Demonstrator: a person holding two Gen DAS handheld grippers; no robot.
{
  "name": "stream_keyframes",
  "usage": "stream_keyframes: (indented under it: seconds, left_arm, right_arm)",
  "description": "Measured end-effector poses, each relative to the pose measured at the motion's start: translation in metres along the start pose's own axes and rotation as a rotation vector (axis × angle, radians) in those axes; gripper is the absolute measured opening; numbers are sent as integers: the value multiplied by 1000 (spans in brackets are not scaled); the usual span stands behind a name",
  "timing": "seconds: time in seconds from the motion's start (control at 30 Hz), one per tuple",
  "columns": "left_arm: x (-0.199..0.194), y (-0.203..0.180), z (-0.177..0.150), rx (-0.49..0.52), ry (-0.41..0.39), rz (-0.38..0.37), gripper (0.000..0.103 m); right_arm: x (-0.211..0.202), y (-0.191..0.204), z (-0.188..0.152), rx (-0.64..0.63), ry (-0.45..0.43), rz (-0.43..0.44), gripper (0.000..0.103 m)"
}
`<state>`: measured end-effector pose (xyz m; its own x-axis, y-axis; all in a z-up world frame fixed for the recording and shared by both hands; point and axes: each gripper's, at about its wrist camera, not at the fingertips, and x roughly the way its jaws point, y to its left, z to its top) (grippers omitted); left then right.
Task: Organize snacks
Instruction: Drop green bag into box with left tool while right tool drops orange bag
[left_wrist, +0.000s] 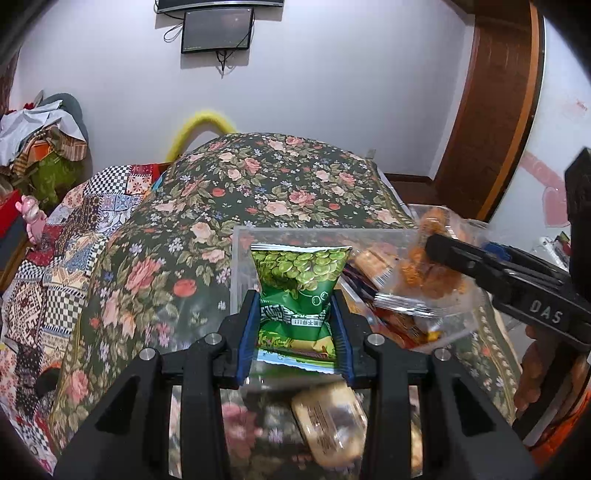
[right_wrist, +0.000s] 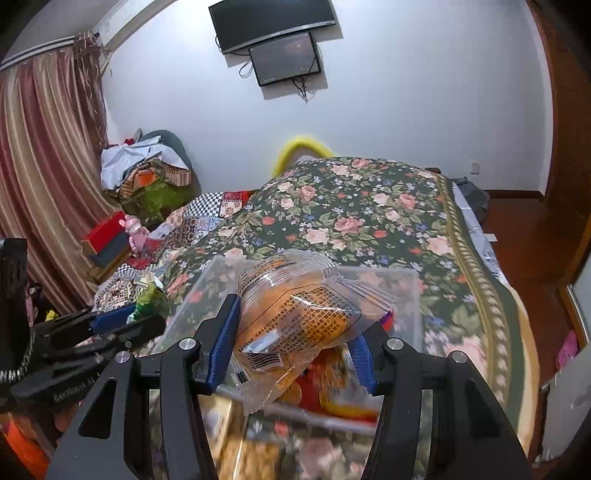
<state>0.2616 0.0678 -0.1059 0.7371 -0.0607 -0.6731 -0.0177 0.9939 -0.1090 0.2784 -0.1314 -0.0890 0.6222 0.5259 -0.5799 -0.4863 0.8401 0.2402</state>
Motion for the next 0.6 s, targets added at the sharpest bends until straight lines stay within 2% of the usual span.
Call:
stream_keyframes:
  seconds: [0.33, 0.43, 0.6]
  left_arm:
    - [55, 10, 15, -13, 71, 37, 38]
    - [59, 12, 15, -28, 91, 17, 38]
    - [41, 9, 9, -22, 72, 3, 44]
  right_arm:
    - [61, 2, 13, 1, 96, -4, 54]
    - [69, 3, 13, -23, 125, -20, 59]
    - [54, -1, 10, -35, 118, -28, 67]
